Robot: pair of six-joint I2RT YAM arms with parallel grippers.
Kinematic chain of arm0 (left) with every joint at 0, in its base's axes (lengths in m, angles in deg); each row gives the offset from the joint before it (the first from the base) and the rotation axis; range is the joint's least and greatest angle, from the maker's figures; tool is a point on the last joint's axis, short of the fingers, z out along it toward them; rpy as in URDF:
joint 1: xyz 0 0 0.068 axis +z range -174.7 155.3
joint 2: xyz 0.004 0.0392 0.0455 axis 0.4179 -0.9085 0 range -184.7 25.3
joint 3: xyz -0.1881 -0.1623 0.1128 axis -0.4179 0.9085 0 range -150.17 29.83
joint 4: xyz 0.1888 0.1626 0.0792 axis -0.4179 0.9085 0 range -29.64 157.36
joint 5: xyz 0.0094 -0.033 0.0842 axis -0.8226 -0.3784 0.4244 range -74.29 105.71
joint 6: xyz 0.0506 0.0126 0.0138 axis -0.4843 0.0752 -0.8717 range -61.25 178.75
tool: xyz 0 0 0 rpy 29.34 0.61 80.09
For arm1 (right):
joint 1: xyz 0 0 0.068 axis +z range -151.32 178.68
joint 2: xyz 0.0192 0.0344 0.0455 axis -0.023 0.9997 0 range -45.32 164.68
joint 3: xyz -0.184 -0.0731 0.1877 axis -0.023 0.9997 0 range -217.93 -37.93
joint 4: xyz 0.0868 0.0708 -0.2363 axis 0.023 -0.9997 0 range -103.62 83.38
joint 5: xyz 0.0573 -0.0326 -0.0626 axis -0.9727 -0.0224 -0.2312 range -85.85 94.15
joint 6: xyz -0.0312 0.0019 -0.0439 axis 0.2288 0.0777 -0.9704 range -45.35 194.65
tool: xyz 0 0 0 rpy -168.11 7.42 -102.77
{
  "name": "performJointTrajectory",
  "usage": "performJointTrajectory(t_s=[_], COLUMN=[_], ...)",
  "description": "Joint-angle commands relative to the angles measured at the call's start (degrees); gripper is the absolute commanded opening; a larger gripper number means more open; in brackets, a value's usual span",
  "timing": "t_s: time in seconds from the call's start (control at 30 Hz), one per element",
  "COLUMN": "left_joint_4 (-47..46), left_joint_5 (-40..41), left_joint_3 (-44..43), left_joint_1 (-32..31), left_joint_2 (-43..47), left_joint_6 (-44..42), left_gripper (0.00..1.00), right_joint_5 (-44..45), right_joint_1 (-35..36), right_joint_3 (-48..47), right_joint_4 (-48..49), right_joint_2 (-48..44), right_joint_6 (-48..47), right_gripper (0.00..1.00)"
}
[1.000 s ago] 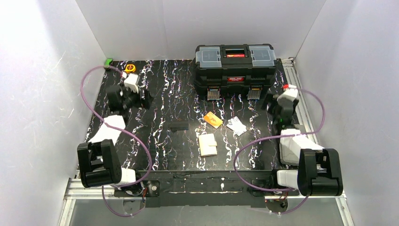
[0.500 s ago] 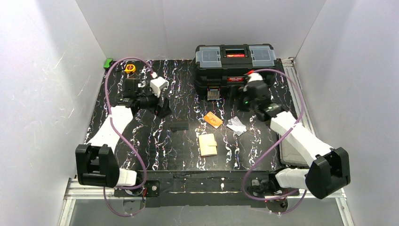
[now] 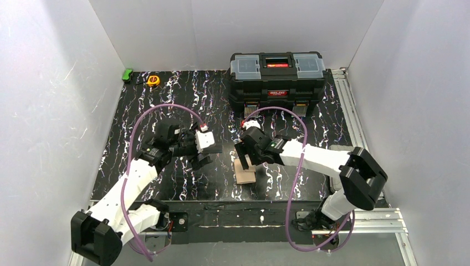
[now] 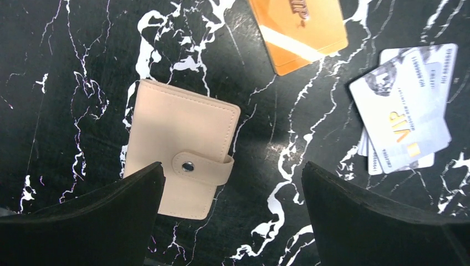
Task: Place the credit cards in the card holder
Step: Open the card holder at the center of the board.
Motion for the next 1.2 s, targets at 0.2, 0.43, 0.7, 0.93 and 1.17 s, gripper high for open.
performJointTrajectory(t_s=[0.2, 0.43, 0.7, 0.93, 1.17], left_joint_4=[-8.38, -12.60, -19.34, -30.92, -40.28], left_joint_5=[-1.32, -1.55, -6.51, -9.94, -14.43], left_joint_3=[12.85, 17.72, 25.51, 27.69, 28.62], left_joint_1=[-3.63, -5.48, -6.14, -7.53, -8.34], left_joint_2=[10.43, 10.77, 11.23, 0.40, -11.54], left_joint_6=[-11.80, -17.27, -27.99, -35.63, -46.62], left_gripper=[0.99, 1.00, 1.00, 0.94, 0.91], right_joint_5=[-8.65, -10.79, -12.64, -15.08, -24.37], right_joint_1=[0.21, 0.21, 0.15, -0.89, -4.32], right_joint_3=[3.19, 2.89, 4.37, 6.84, 9.55], right_joint_4=[10.03, 10.77, 12.82, 15.22, 18.62], right_joint_2=[2.54, 6.42, 8.60, 7.35, 6.71], right_joint_6=[-1.45, 0.20, 0.35, -0.28, -1.22], right_gripper=[0.93, 0.84, 0.68, 0.38, 0.28])
